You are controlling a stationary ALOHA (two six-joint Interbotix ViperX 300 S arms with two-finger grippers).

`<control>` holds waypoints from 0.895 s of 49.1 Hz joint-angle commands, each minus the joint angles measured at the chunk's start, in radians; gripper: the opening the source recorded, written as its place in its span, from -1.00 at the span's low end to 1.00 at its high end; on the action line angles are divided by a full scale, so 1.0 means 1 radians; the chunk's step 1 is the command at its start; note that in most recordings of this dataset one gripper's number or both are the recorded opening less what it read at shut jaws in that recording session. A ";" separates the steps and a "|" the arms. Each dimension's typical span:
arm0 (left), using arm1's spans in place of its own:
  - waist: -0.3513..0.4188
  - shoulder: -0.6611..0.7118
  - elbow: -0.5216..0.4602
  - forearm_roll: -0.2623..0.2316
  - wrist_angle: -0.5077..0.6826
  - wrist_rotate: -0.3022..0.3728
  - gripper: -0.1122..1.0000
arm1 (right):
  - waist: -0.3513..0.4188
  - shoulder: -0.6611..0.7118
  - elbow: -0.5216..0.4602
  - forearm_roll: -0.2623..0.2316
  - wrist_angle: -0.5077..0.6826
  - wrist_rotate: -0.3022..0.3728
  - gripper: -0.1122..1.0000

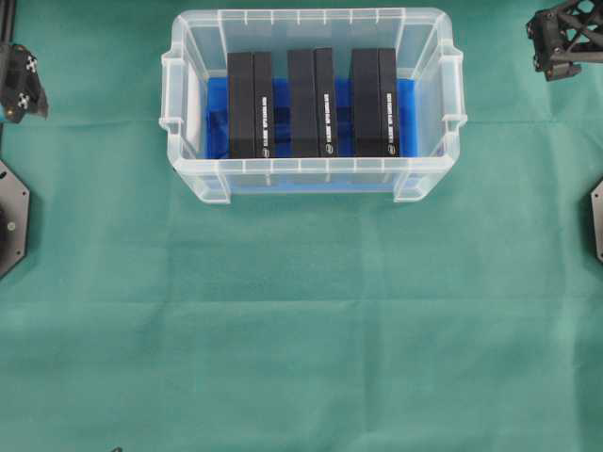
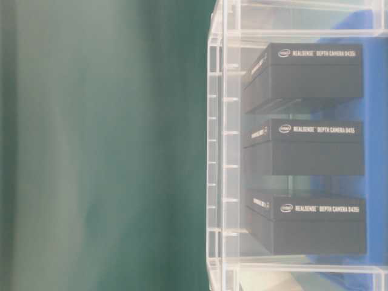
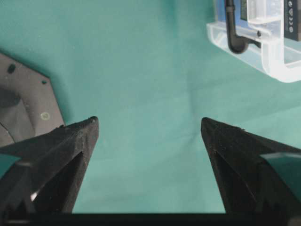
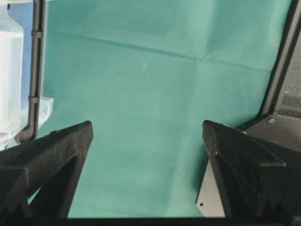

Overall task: Take out the box from the case.
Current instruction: 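Open the right gripper and move it over the middle box pair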

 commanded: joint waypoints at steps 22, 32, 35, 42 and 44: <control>0.003 -0.002 -0.020 0.003 -0.005 -0.006 0.87 | -0.002 0.002 -0.018 0.000 -0.009 0.006 0.89; 0.003 0.000 -0.020 0.005 -0.005 -0.008 0.86 | 0.020 0.069 -0.060 0.008 -0.055 0.040 0.89; 0.003 0.000 -0.020 0.005 -0.005 -0.008 0.86 | 0.031 0.101 -0.081 0.011 -0.078 0.048 0.89; 0.006 0.000 -0.020 0.005 -0.005 -0.009 0.86 | 0.066 0.198 -0.163 0.021 -0.127 0.075 0.89; 0.006 0.000 -0.020 0.005 -0.005 -0.009 0.86 | 0.077 0.225 -0.189 0.021 -0.137 0.083 0.89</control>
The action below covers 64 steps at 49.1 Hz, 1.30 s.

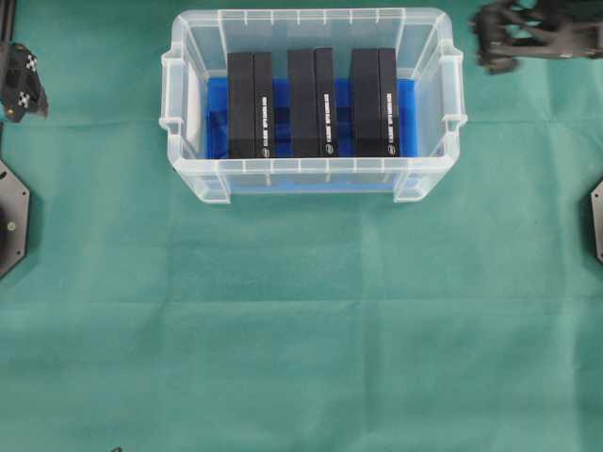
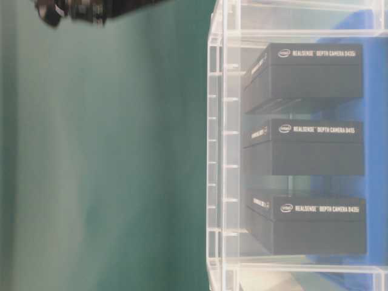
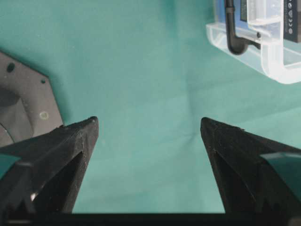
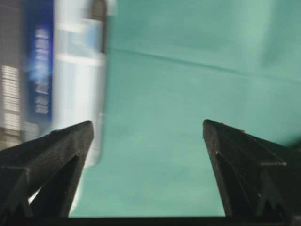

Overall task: Take out the box from the case.
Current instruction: 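Open the right gripper and move it over the middle box pair, then lower the right gripper around the middle black box pair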

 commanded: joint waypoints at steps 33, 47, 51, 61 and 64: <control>0.026 -0.002 -0.020 0.005 -0.003 0.012 0.86 | 0.152 0.459 -0.500 0.037 -0.052 0.060 0.89; 0.026 -0.006 -0.018 0.005 -0.003 0.014 0.86 | 0.158 0.508 -0.566 0.038 -0.055 0.095 0.89; 0.026 -0.008 -0.017 0.005 -0.003 0.015 0.86 | 0.160 0.509 -0.568 0.038 -0.055 0.097 0.89; 0.026 -0.006 -0.017 0.005 -0.003 0.015 0.86 | 0.160 0.512 -0.568 0.037 -0.058 0.109 0.89; 0.028 -0.008 -0.017 0.005 -0.003 0.015 0.86 | 0.160 0.514 -0.568 0.037 -0.064 0.110 0.89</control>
